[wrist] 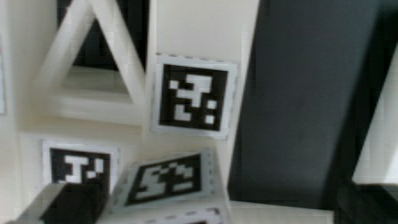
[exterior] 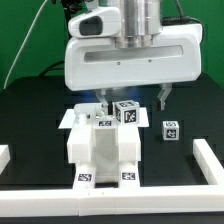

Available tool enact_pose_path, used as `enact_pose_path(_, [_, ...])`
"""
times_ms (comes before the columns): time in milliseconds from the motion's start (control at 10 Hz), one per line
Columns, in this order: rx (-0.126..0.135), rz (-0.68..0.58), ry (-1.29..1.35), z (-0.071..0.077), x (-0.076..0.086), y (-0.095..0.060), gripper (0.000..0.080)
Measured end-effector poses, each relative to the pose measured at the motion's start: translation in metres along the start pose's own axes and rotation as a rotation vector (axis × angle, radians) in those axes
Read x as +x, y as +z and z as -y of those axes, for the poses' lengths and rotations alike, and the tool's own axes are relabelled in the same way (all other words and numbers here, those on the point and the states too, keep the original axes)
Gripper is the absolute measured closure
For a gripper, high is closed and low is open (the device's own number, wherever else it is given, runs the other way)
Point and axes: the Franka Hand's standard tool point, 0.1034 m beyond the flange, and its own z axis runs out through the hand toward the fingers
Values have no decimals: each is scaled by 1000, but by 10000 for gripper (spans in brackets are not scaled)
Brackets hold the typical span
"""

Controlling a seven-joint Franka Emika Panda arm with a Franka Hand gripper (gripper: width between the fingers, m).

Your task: Assemble chair

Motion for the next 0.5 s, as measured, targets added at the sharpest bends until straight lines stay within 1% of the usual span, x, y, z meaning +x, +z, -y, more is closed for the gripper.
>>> enact_pose_path(100, [-1, 0, 31, 0, 0, 0, 151])
enact_pose_path(200, [0, 0, 40, 0, 0, 0, 278])
enact_pose_path(300, [-1, 1, 76, -1, 0, 0, 454])
enact_pose_path(400, [0, 1, 176, 0, 0, 0, 454])
enact_pose_path(500, [0, 1, 259, 0, 0, 0, 515])
